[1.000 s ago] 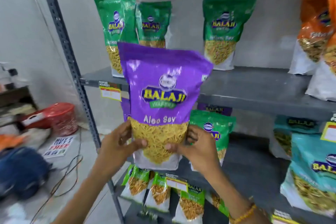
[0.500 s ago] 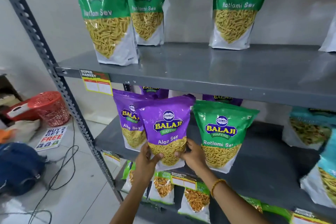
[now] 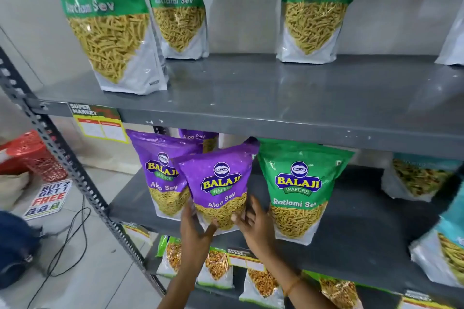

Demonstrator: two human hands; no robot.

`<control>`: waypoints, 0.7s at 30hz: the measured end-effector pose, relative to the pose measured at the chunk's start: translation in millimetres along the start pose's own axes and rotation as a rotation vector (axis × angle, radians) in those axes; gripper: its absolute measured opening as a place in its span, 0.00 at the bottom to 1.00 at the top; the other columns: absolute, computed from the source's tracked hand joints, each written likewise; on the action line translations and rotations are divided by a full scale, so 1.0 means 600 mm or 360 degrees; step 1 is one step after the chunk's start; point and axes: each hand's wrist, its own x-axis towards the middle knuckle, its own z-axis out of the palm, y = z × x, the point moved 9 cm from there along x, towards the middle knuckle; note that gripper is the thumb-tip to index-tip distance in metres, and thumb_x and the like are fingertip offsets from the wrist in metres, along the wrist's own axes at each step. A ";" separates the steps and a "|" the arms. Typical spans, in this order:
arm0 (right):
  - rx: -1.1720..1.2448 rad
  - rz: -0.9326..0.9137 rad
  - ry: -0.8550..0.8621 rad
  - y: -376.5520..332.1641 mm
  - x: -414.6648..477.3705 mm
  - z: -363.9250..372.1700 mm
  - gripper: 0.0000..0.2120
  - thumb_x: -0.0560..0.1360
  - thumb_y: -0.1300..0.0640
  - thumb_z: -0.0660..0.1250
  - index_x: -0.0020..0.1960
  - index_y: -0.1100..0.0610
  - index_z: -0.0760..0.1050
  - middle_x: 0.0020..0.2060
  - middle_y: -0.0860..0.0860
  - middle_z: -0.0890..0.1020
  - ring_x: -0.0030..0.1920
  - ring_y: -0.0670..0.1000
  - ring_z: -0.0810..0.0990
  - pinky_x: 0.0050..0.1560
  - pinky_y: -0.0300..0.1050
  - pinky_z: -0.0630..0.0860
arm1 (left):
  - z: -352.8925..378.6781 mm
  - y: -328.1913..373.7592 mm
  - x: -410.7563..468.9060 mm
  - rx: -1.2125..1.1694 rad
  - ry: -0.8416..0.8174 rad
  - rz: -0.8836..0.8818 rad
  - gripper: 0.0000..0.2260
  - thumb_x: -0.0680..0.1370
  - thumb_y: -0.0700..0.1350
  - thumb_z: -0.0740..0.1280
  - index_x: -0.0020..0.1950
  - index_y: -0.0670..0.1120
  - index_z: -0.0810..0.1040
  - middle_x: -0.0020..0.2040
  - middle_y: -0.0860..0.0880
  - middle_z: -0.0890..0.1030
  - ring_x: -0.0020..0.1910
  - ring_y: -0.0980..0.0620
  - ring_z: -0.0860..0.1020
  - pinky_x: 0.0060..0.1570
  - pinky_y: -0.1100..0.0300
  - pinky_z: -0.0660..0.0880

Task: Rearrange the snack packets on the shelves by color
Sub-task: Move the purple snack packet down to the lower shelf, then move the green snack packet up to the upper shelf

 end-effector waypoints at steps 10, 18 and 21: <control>0.0028 0.0289 0.0627 0.110 -0.030 -0.286 0.52 0.48 0.38 0.77 0.65 0.58 0.64 0.58 0.52 0.70 0.57 0.51 0.71 0.58 0.46 0.72 | 0.219 -0.006 -0.043 0.0361 -0.0672 0.0032 0.33 0.68 0.52 0.72 0.70 0.48 0.63 0.69 0.48 0.70 0.70 0.48 0.68 0.67 0.49 0.68; 0.0315 0.0379 0.0044 0.150 0.022 -0.254 0.31 0.55 0.57 0.81 0.54 0.55 0.72 0.50 0.53 0.81 0.50 0.46 0.80 0.37 0.31 0.77 | 0.319 -0.029 0.005 0.0182 -0.0952 -0.0167 0.31 0.63 0.40 0.76 0.63 0.45 0.68 0.56 0.48 0.78 0.59 0.46 0.76 0.42 0.77 0.72; 0.0363 0.0371 0.0117 0.160 -0.001 -0.277 0.33 0.48 0.48 0.82 0.50 0.51 0.75 0.49 0.50 0.83 0.50 0.47 0.82 0.42 0.36 0.79 | 0.331 -0.016 -0.020 0.0138 -0.1010 -0.0176 0.28 0.62 0.42 0.76 0.59 0.44 0.72 0.54 0.48 0.79 0.57 0.47 0.77 0.44 0.75 0.73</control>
